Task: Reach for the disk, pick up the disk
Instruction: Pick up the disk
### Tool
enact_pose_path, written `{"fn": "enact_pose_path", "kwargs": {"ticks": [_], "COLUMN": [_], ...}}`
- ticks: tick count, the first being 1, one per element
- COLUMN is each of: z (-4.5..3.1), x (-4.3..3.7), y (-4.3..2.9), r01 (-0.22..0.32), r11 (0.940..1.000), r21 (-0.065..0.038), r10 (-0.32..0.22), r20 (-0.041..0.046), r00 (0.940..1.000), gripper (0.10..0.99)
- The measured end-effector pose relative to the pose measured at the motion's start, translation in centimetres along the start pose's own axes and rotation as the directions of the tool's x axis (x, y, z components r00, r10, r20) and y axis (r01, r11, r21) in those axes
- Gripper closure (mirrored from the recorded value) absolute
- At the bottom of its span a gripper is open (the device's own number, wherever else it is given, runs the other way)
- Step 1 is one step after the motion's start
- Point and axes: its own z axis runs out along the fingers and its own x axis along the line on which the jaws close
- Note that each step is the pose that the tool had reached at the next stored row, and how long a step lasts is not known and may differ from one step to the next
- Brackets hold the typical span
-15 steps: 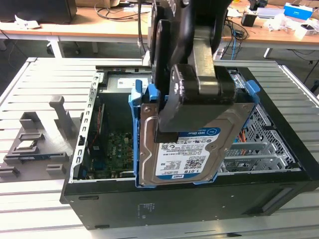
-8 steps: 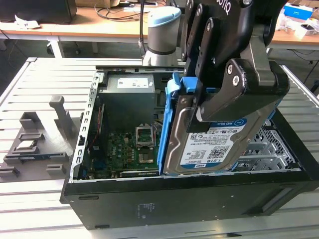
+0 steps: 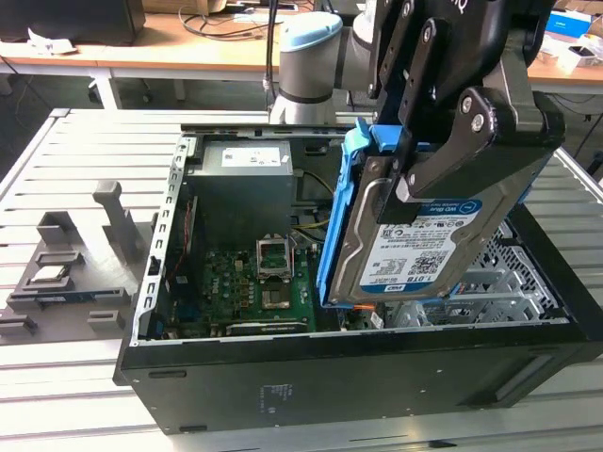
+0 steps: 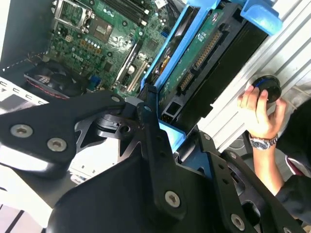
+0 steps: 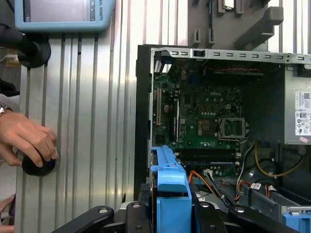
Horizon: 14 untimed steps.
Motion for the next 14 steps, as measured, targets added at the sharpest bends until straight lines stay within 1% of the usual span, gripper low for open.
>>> {"fn": "enact_pose_path", "kwargs": {"ticks": [2, 3, 6, 8, 10, 13, 14], "z": [0.0, -0.01, -0.01, 0.09, 0.3, 0.6, 0.72], "x": [-0.25, -0.48, -0.59, -0.61, -0.6, -0.64, -0.8], "y": [-0.4, -0.82, -1.39, -2.18, -2.37, -3.02, -3.99], "r01": [0.0, 0.0, 0.0, 0.0, 0.0, 0.0, 0.0], "r11": [1.0, 1.0, 1.0, 1.0, 1.0, 1.0, 1.0], "r21": [0.0, 0.0, 0.0, -0.001, -0.001, -0.001, -0.002], "r10": [0.0, 0.0, 0.0, 0.0, 0.0, 0.0, 0.0], "r20": [0.0013, 0.0021, 0.0021, 0.0019, 0.0017, 0.0013, 0.0014], "r00": [1.0, 1.0, 1.0, 1.0, 1.0, 1.0, 1.0], "gripper": [0.718, 0.718, 0.718, 0.718, 0.718, 0.718, 0.718]}}
